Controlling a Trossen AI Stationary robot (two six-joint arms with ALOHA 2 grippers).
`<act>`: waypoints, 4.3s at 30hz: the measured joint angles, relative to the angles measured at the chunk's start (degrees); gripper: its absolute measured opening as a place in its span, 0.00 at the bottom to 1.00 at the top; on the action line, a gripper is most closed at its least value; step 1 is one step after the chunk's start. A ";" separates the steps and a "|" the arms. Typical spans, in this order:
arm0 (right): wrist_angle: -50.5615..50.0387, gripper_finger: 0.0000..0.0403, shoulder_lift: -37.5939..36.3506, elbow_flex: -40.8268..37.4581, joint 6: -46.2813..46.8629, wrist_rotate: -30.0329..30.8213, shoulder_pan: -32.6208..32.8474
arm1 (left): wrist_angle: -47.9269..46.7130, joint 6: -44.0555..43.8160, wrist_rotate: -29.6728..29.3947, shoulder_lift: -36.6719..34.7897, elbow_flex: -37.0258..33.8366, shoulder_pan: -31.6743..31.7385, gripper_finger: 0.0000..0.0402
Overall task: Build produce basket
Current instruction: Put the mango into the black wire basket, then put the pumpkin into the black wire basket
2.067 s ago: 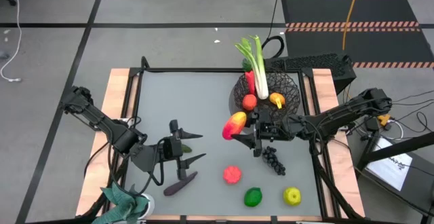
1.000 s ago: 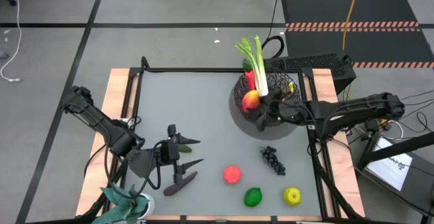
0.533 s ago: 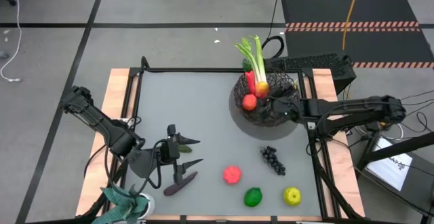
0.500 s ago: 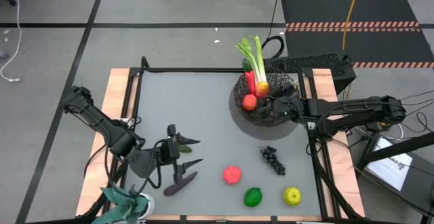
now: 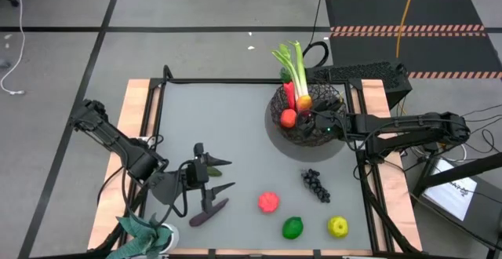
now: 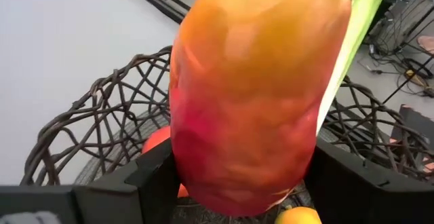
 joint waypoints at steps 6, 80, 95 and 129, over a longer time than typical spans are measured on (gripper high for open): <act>-0.01 0.65 0.00 0.00 0.03 0.08 0.00 | 0.37 -0.04 0.00 0.00 0.00 -0.01 0.69; 16.41 0.79 2.25 7.21 -3.57 3.58 35.48 | 19.49 0.22 10.19 41.11 0.00 4.77 0.97; 16.32 0.79 2.24 7.21 -3.74 3.52 35.01 | 29.34 7.37 15.41 43.34 0.00 7.66 0.71; 16.32 0.80 12.51 7.19 -1.00 -12.14 35.26 | 25.73 13.57 13.36 34.82 0.04 6.49 0.47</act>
